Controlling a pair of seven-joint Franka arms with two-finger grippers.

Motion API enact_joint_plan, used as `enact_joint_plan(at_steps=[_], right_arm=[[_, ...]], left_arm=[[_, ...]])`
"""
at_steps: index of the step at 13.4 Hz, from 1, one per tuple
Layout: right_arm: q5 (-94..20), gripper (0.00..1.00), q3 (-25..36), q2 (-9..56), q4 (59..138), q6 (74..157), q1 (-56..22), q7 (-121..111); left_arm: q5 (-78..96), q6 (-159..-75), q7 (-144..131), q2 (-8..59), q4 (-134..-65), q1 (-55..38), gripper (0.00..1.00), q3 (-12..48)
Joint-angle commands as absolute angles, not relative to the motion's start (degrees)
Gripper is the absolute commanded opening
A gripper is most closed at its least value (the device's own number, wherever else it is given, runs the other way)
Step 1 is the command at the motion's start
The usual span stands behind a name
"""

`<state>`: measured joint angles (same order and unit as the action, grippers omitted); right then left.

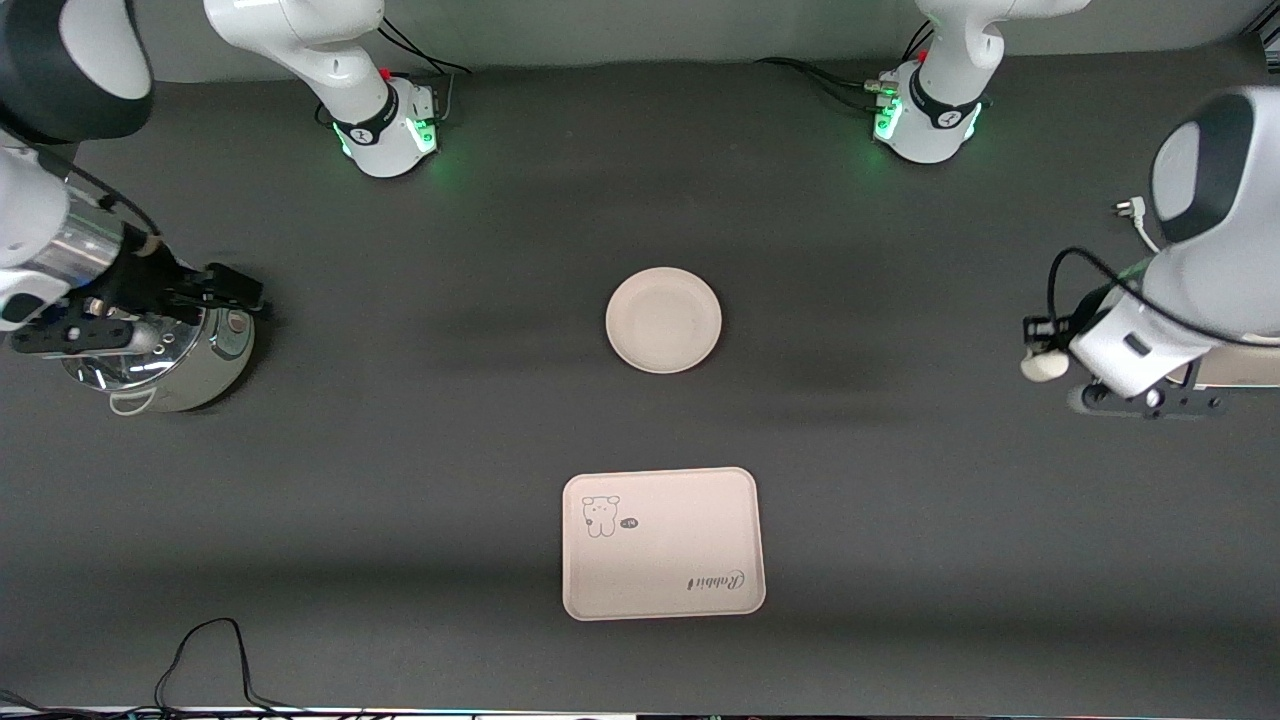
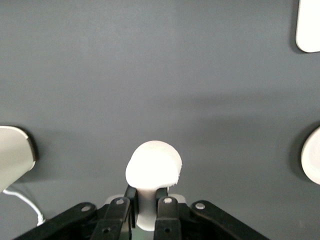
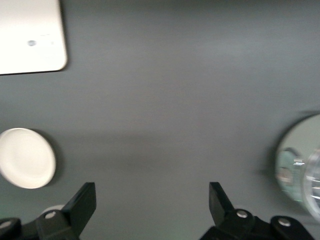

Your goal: Place bun in plate and plate on tray

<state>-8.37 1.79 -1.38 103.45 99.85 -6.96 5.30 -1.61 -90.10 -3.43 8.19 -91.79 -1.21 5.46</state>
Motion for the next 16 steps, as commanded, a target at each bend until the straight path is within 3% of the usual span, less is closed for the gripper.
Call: enact_joint_plan(at_steps=[1, 5, 9, 14, 16], right_arm=[[-13.24, 1.0, -3.23, -1.76, 107.92, 106.84, -7.56, 11.23], [-20.39, 1.0, -7.12, -1.15, 117.32, 118.73, -10.28, 11.51], [-22.23, 1.0, -9.74, -0.27, 124.26, 127.41, -12.65, 13.35], [-22.24, 1.0, -10.11, 4.66, 124.19, 129.54, -17.93, 15.02], [-22.24, 1.0, -10.11, 5.45, 124.37, 130.43, -19.06, 15.73]], left_arm=[[-1.32, -88.51, -3.34, 5.19, -93.69, -1.93, 0.18, 5.45], [1.4, -90.87, -13.84, 6.23, -93.52, -7.62, 0.18, 5.89], [0.97, -99.12, -32.39, 11.32, -93.6, -13.97, 0.18, 11.32], [0.53, -109.93, -50.34, 20.2, -95.26, -19.49, 0.17, 15.03], [0.53, -115.54, -52.99, 20.74, -100.08, -21.53, 0.17, 15.03]])
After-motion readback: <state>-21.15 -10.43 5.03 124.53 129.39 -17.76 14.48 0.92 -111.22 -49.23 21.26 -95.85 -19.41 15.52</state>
